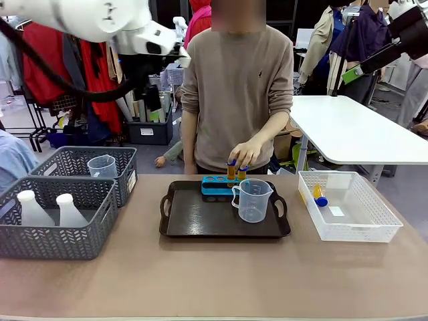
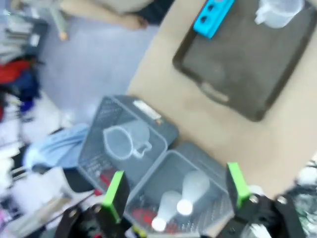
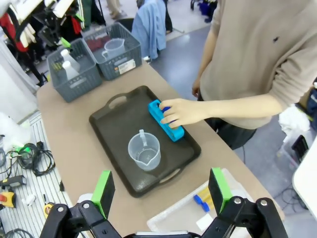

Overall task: Prepare the laboratory tools.
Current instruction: Pick up one Small flask and place it on the Handle tray.

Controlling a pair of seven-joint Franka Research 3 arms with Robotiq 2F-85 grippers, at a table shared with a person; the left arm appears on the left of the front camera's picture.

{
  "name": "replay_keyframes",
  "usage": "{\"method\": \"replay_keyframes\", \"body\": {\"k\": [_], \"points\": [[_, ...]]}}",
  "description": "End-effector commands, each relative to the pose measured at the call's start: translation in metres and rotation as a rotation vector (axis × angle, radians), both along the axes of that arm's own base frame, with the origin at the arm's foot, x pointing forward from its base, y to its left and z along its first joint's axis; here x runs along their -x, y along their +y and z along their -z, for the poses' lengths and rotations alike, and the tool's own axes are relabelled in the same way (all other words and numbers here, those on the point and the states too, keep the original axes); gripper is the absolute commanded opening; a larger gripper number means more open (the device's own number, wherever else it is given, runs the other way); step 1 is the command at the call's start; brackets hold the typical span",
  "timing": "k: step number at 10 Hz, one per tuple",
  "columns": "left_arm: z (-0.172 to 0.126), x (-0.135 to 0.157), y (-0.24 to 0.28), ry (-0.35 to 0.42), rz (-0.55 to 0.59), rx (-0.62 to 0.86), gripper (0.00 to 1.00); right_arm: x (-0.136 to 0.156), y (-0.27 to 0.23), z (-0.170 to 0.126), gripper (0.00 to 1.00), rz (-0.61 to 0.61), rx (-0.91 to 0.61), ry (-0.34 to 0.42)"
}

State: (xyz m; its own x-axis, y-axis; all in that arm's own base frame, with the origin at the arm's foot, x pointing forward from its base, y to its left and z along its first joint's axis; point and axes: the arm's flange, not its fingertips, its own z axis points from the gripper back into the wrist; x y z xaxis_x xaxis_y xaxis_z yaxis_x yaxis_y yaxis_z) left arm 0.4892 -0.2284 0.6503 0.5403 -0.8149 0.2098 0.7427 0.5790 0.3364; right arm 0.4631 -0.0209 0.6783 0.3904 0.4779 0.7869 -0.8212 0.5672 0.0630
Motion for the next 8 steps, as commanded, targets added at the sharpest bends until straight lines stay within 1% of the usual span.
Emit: {"method": "replay_keyframes", "body": {"k": [1, 2, 3, 8], "points": [[0.015, 0.016, 0.027, -0.034, -0.058, 0.068, 1.0, 0.001, 0.001, -0.002, 1.0, -0.006, -0.008, -0.004], [0.022, 0.007, 0.028, -0.008, -0.019, 0.071, 1.0, 0.001, 0.001, -0.002, 1.0, -0.006, -0.008, -0.004], [0.003, 0.007, 0.019, -0.009, -0.044, 0.023, 1.0, 0.001, 0.001, -0.002, 1.0, -0.006, -0.008, -0.004], [0.007, 0.009, 0.018, -0.009, -0.036, 0.039, 1.0, 0.001, 0.001, -0.002, 1.0, -0.006, -0.008, -0.004]]}}
